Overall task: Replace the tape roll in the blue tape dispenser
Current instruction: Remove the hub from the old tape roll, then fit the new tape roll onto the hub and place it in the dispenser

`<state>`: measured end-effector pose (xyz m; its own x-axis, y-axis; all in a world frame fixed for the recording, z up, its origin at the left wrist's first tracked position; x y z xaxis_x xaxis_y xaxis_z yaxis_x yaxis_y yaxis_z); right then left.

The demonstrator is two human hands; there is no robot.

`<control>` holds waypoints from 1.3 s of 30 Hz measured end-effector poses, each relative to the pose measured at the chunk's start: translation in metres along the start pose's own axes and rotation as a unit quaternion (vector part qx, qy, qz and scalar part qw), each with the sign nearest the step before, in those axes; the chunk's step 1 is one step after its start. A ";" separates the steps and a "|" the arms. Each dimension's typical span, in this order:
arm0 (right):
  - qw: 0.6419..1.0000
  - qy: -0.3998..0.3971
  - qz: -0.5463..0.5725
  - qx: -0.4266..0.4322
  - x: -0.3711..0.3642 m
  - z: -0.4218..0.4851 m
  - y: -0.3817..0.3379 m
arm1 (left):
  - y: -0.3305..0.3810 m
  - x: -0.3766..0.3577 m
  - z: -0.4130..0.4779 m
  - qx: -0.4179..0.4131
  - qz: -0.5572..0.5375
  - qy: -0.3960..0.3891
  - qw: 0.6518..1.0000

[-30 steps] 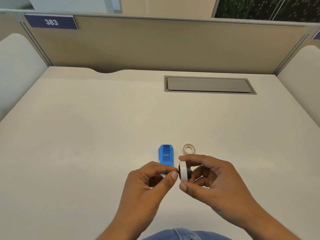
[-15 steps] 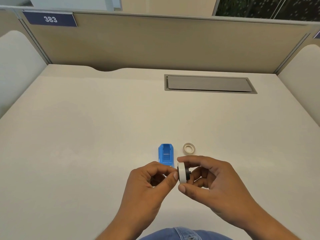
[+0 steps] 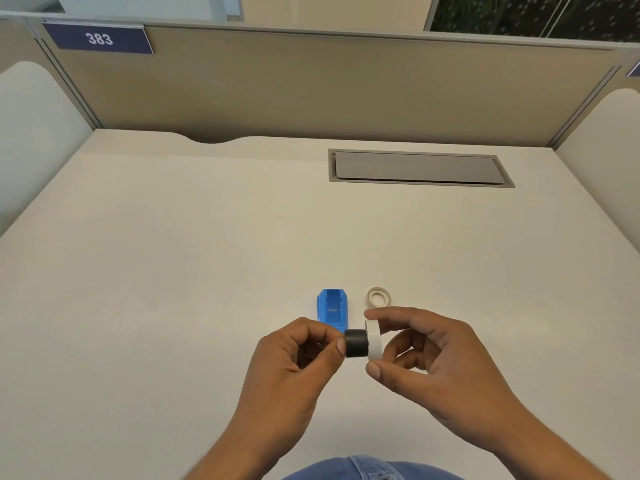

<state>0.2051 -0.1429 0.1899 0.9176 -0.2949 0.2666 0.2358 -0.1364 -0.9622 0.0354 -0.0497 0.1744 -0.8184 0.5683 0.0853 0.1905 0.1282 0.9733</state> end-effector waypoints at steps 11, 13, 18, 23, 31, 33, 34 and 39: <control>0.986 0.104 -0.129 -0.009 0.012 0.030 0.070 | -0.006 0.005 0.004 0.031 -0.007 0.020 0.999; 0.982 0.103 -0.156 -0.013 0.011 0.037 0.086 | -0.005 0.005 0.005 0.032 -0.010 0.022 0.999; 0.964 0.073 -0.251 -0.045 0.004 0.050 0.118 | -0.006 0.002 0.006 0.034 -0.016 0.021 0.999; 0.949 0.053 -0.297 -0.094 -0.002 0.054 0.136 | -0.009 0.004 0.007 0.035 -0.019 0.020 0.999; 0.935 0.051 -0.327 -0.123 -0.005 0.058 0.142 | -0.012 0.005 0.010 0.038 -0.016 0.023 0.999; 0.933 0.045 -0.334 -0.124 -0.005 0.059 0.142 | -0.011 0.004 0.011 0.038 -0.020 0.023 0.999; 0.933 0.040 -0.336 -0.124 -0.005 0.060 0.142 | -0.011 0.004 0.012 0.037 -0.020 0.023 0.999; 0.936 0.060 -0.328 -0.113 0.000 0.063 0.137 | -0.011 0.006 0.014 0.039 -0.021 0.024 0.999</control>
<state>0.2575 -0.1024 0.0549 0.5537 -0.1795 0.8131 0.6501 -0.5170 -0.5568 0.0362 -0.0364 0.1612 -0.8513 0.5217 0.0565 0.1958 0.2160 0.9566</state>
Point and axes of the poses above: each hand's wrist, its own z-axis towards the middle knuckle, its own x-axis out of the back of the hand, y = z × x, the point moved 1 cm from there along z, towards the middle knuckle, and after that the axes turned 3 degrees about x, right-handed, at the moved point
